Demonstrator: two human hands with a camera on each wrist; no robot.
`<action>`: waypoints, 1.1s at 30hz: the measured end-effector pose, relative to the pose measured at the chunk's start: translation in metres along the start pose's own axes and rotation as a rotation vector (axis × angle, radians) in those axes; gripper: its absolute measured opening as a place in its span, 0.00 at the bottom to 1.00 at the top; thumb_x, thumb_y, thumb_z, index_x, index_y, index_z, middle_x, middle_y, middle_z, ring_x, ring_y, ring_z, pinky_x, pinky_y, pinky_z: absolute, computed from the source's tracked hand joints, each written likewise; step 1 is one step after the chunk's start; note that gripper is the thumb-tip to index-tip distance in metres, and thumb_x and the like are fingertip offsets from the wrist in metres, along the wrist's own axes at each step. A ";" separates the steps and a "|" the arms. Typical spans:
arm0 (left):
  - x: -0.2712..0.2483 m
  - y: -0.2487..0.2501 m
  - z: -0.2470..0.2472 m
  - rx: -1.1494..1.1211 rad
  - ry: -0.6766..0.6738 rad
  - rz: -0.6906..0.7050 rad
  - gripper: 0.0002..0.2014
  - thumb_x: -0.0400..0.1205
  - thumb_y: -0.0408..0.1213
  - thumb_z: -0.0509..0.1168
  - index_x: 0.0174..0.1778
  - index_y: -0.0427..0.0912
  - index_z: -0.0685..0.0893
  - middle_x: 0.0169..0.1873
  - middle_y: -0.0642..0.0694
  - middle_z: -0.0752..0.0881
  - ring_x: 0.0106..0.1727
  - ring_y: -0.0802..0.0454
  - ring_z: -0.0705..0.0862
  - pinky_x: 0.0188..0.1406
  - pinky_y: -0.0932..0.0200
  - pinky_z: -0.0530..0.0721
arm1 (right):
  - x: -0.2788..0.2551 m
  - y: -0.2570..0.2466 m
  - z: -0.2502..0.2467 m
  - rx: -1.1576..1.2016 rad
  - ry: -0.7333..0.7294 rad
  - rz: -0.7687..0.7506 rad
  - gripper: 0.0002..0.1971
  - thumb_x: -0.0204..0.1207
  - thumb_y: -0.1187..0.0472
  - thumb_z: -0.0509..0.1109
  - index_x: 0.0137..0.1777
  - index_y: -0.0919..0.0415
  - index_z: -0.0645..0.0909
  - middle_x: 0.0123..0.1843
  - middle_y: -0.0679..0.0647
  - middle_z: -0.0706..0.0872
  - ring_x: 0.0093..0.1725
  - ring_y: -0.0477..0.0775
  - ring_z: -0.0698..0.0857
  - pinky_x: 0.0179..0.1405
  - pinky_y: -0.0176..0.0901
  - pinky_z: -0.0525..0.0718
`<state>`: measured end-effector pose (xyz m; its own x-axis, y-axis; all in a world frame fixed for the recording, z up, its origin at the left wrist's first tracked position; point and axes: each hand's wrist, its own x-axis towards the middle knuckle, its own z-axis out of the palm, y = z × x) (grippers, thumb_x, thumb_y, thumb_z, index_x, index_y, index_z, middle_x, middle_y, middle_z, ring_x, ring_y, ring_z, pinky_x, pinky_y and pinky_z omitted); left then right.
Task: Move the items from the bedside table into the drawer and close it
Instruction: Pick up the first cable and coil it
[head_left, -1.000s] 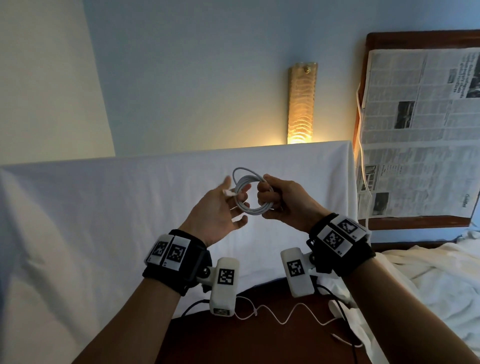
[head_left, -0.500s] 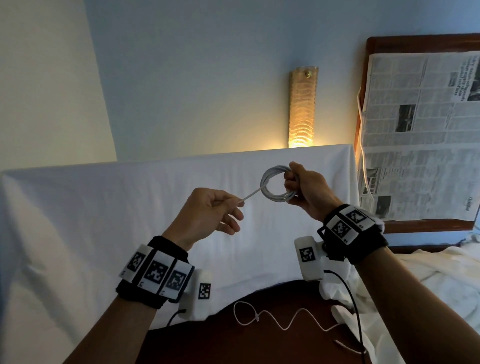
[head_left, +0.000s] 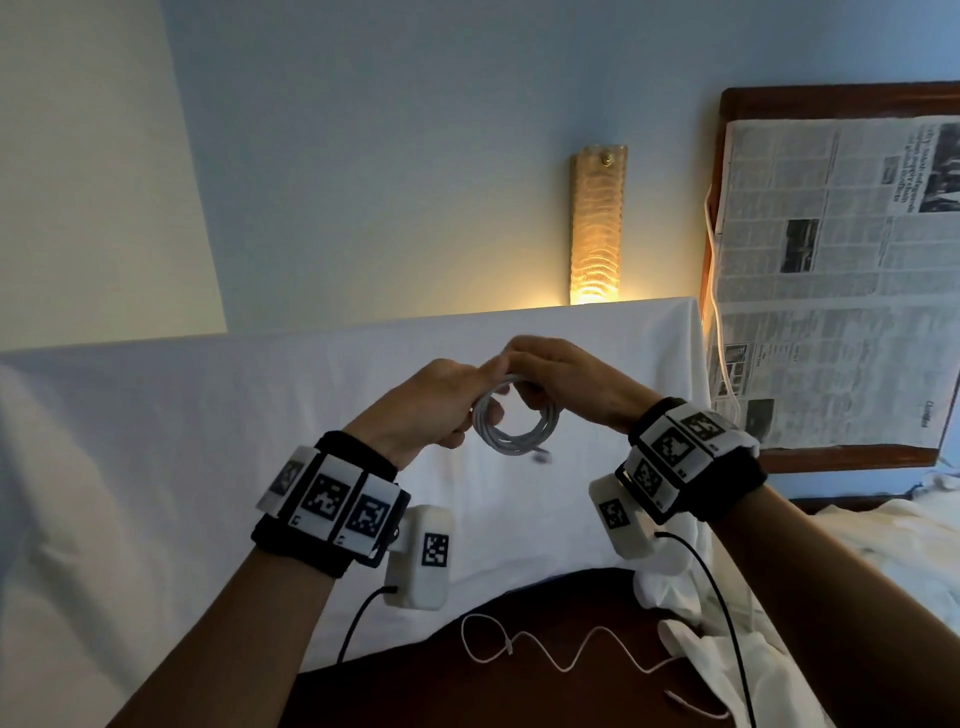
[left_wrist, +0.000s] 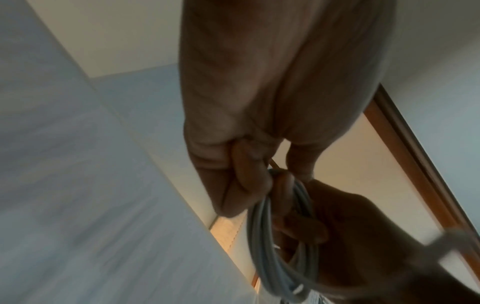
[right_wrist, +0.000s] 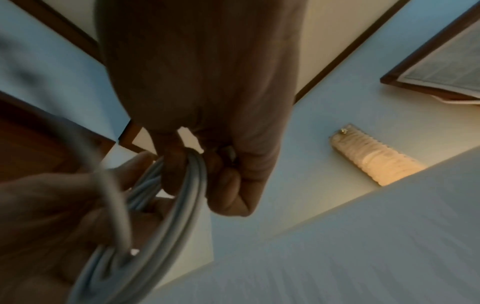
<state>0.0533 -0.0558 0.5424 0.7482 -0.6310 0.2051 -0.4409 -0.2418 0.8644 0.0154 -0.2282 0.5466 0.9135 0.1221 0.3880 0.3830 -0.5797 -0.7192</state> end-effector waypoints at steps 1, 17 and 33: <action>0.001 -0.002 0.001 -0.005 -0.011 -0.001 0.26 0.84 0.59 0.56 0.52 0.39 0.88 0.28 0.53 0.78 0.25 0.57 0.66 0.27 0.63 0.66 | -0.001 -0.001 -0.001 0.062 0.014 -0.001 0.11 0.86 0.58 0.58 0.48 0.64 0.76 0.31 0.52 0.76 0.29 0.47 0.73 0.29 0.37 0.73; 0.008 -0.033 0.018 -0.662 0.394 -0.053 0.20 0.89 0.51 0.51 0.34 0.46 0.72 0.25 0.51 0.66 0.26 0.54 0.59 0.28 0.58 0.60 | -0.039 0.021 0.044 0.004 0.639 -0.247 0.05 0.76 0.63 0.73 0.46 0.55 0.91 0.46 0.44 0.92 0.45 0.43 0.88 0.46 0.40 0.86; 0.004 -0.021 0.019 -0.916 0.214 0.000 0.21 0.89 0.50 0.51 0.32 0.47 0.73 0.20 0.55 0.71 0.19 0.57 0.67 0.29 0.60 0.65 | -0.036 0.018 0.039 0.968 0.336 0.296 0.07 0.79 0.71 0.67 0.47 0.70 0.88 0.38 0.59 0.91 0.35 0.49 0.90 0.41 0.37 0.90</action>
<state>0.0556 -0.0673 0.5162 0.8636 -0.4599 0.2067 0.0526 0.4898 0.8702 -0.0054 -0.2115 0.4972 0.9599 -0.2332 0.1553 0.2327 0.3547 -0.9056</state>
